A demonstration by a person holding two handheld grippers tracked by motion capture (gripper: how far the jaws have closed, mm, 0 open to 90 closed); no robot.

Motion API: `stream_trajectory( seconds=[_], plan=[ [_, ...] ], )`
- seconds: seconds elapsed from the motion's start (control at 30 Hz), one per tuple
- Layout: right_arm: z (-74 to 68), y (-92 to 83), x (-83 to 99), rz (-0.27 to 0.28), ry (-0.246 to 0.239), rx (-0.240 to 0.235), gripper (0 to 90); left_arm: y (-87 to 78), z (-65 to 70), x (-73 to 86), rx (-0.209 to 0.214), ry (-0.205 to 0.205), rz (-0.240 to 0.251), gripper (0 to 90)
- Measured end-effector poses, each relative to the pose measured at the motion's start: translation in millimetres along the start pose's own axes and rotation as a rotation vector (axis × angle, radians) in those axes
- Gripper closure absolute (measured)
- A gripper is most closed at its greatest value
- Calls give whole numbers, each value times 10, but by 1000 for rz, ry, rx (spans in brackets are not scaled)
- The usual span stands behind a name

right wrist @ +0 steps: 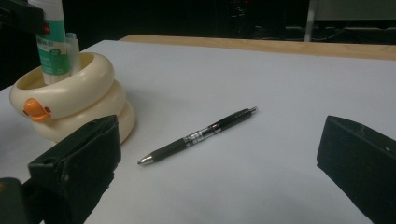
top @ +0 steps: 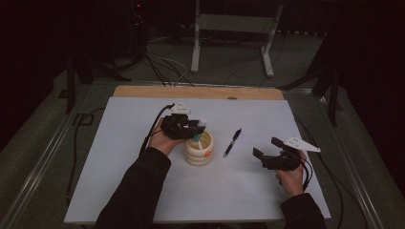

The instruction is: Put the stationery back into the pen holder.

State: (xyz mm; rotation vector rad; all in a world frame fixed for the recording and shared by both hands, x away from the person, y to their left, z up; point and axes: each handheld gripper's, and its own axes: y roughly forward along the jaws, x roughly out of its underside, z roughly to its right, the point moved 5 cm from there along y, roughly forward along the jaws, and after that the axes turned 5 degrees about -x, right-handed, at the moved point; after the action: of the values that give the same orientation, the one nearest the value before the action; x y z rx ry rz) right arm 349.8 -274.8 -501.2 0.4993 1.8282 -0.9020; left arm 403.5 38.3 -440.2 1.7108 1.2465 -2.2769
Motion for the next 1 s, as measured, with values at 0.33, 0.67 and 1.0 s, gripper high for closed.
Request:
stream_trajectory(
  seconds=[0.33,0.67,1.0],
  plan=[
    [1,-1,0,0,2,0,0,31,-38,165,-3,-23,-23,653],
    [0,3,1,0,3,0,0,98,-16,326,-4,-23,-55,640],
    [0,-1,0,0,1,0,0,97,-5,351,-9,-8,-59,651]
  ],
)
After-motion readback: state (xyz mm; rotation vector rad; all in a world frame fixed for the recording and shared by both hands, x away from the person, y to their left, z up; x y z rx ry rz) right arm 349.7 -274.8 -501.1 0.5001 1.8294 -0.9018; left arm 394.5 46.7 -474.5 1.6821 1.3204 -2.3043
